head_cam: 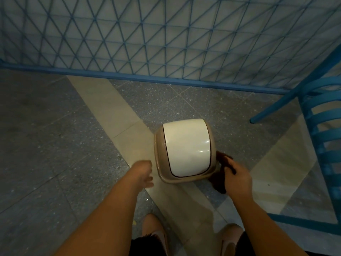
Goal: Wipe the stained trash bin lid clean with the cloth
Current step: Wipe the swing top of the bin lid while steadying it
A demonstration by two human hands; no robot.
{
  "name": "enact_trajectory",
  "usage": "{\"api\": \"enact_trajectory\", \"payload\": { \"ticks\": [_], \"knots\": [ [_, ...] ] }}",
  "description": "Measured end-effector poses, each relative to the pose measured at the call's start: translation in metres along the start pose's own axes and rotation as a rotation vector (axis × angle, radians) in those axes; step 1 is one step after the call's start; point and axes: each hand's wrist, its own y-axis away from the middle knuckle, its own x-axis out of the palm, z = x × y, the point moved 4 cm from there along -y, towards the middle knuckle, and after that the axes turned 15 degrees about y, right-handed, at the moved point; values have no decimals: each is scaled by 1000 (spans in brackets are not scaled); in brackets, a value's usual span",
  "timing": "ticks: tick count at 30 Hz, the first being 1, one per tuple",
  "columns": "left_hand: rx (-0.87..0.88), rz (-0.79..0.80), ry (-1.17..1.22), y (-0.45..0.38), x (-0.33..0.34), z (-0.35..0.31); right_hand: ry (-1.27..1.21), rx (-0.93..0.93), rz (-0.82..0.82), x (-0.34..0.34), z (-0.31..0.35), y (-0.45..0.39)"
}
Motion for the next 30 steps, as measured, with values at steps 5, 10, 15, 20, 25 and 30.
{"api": "enact_trajectory", "payload": {
  "ticks": [5,10,15,20,25,30],
  "knots": [
    [-48,83,-115,6,13,15,-60,-5,66,15,2,19],
    [79,-25,41,-18,10,8,-104,3,64,27,1,29],
    [258,-112,34,-37,5,-2,-154,2,76,39,9,29],
    [331,-132,16,-42,10,-9,-182,-2,47,37,15,22],
    [362,-120,43,-44,18,-14,-170,3,35,35,18,9],
    [392,-110,53,-45,22,-17,-151,16,26,32,20,4]
  ]
}}
